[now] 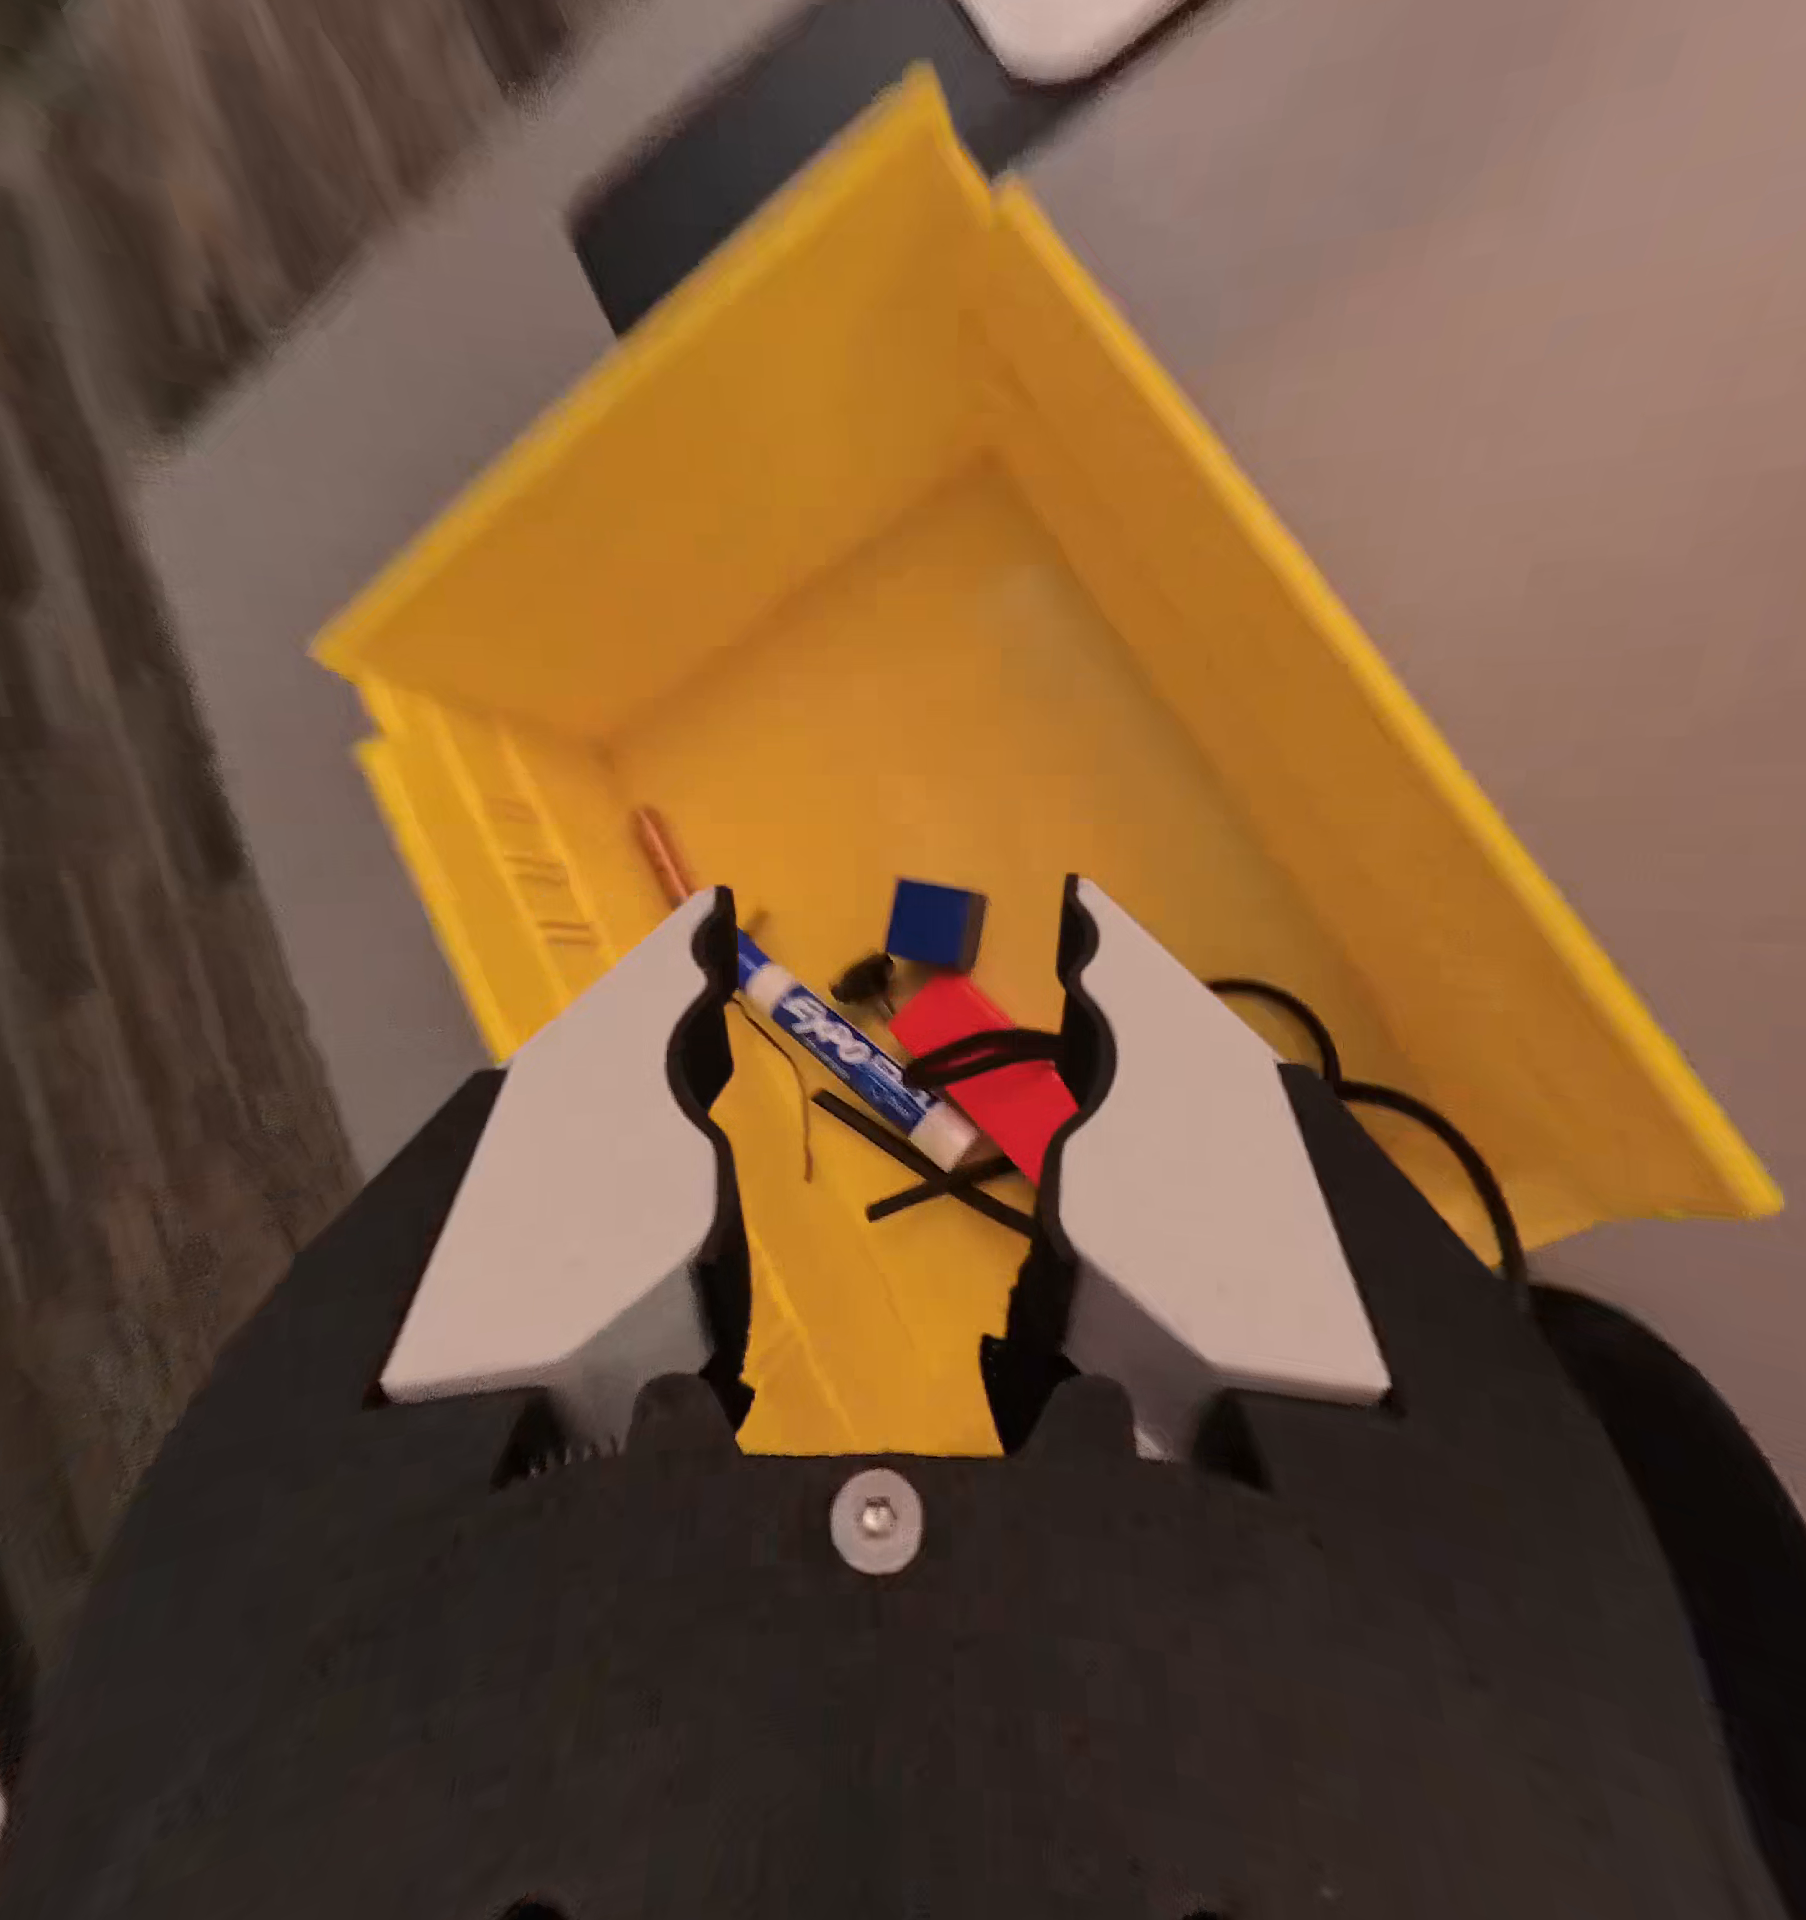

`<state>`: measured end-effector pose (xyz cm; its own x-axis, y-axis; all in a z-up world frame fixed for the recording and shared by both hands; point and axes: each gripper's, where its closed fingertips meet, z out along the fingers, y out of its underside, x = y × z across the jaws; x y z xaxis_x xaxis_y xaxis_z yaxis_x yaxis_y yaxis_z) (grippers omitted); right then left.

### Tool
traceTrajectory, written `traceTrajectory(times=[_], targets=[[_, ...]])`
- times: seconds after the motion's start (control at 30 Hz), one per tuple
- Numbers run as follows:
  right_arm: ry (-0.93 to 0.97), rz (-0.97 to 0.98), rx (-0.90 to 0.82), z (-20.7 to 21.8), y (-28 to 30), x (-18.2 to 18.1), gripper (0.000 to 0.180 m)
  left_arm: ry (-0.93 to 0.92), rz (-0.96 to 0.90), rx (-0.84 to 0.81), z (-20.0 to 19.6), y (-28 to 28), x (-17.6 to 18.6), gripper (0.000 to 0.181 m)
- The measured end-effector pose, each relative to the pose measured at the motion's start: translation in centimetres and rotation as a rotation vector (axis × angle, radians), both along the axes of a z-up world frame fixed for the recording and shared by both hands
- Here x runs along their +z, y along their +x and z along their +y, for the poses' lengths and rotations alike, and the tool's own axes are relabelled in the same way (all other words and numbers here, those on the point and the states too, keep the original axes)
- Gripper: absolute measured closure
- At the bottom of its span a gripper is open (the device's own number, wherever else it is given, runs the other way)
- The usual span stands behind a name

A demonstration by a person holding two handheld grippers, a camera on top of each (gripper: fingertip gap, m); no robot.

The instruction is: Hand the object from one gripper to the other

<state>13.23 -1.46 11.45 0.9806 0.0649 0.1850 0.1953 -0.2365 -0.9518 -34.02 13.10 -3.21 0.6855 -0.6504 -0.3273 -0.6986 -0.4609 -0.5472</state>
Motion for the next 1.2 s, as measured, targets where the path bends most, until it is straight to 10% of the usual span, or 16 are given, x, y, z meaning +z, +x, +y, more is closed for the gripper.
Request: traceTrajectory(times=[0.27,0.83,1.0,1.2], targets=[[-0.149,-0.085,-0.05,1.4,1.1,-3.4,0.118,-0.264,0.109,0.023,1.5,-1.1,-8.4,0.133],[-0.216,-0.087,-0.027,1.9,1.1,-5.1,0.12,-0.343,0.117,-0.035,1.6,-1.8,-11.1,0.155],[-0.109,-0.112,-0.033,2.1,0.5,-2.8,0.12,-0.266,-0.084,-0.077,1.6,0.6,-6.6,0.156],[0.494,-0.198,0.255,1.2,-10.0,6.6,0.119,-0.257,-0.694,-0.481,-5.6,10.7,5.7,0.156]])
